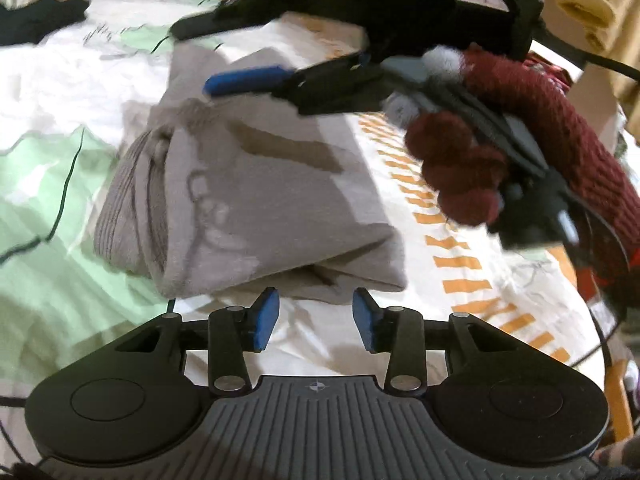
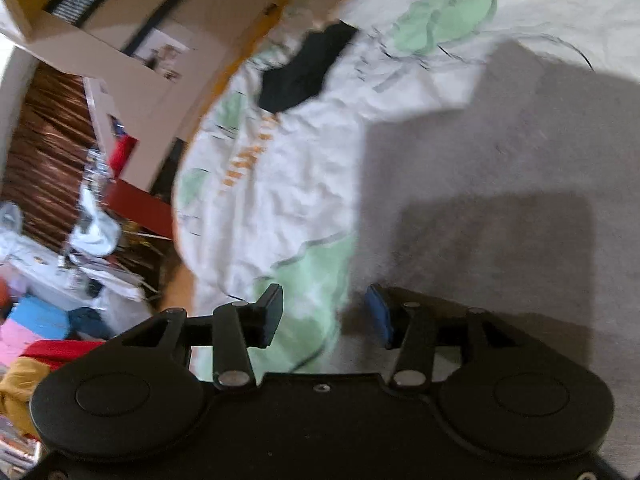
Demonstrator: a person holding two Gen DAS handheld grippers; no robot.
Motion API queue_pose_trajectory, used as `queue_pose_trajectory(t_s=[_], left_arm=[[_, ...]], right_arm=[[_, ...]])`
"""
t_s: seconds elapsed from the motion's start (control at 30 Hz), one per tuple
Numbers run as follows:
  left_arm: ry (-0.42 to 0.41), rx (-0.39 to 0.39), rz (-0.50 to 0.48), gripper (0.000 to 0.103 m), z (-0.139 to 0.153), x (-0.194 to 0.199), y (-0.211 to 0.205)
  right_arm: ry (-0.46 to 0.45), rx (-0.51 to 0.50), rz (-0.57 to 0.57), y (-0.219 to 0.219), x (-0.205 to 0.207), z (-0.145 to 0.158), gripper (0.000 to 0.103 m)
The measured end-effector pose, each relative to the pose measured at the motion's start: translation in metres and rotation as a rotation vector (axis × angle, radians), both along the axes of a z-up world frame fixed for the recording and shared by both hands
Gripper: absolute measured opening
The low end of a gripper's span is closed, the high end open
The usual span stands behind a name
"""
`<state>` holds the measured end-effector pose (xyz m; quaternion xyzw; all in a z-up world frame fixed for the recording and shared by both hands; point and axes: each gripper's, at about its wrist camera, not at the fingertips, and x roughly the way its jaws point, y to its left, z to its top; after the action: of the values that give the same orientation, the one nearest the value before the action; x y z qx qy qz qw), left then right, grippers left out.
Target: Fold large clothes
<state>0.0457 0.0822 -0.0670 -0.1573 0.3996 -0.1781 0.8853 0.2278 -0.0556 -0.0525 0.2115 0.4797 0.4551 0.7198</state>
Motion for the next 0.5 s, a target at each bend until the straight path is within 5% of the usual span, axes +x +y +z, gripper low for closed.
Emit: queue_pose_trajectory(t_s=[0.17,0.27,0.4,0.5], left_arm=[[-0.071,0.038,-0.048,0.043,0.014,-0.001,-0.006],[-0.1,0.035,0.005,0.047,0.018,0.0,-0.001],[-0.102,0.027,0.116,0.065,0.018,0.01,0.021],[-0.097,0.062,0.196,0.065,0.016,0.021,0.036]], right_arm=[[-0.11,0.049,-0.087,-0.049,-0.003,0.036,0.059],[-0.198,-0.03,-0.162,-0.084,-0.012,0.046,0.059],[-0.261,-0.145,-0.197,-0.117,-0.037,0.041,0.059],[-0.28,-0.222,-0.178,-0.123,-0.06,0.029,0.059]])
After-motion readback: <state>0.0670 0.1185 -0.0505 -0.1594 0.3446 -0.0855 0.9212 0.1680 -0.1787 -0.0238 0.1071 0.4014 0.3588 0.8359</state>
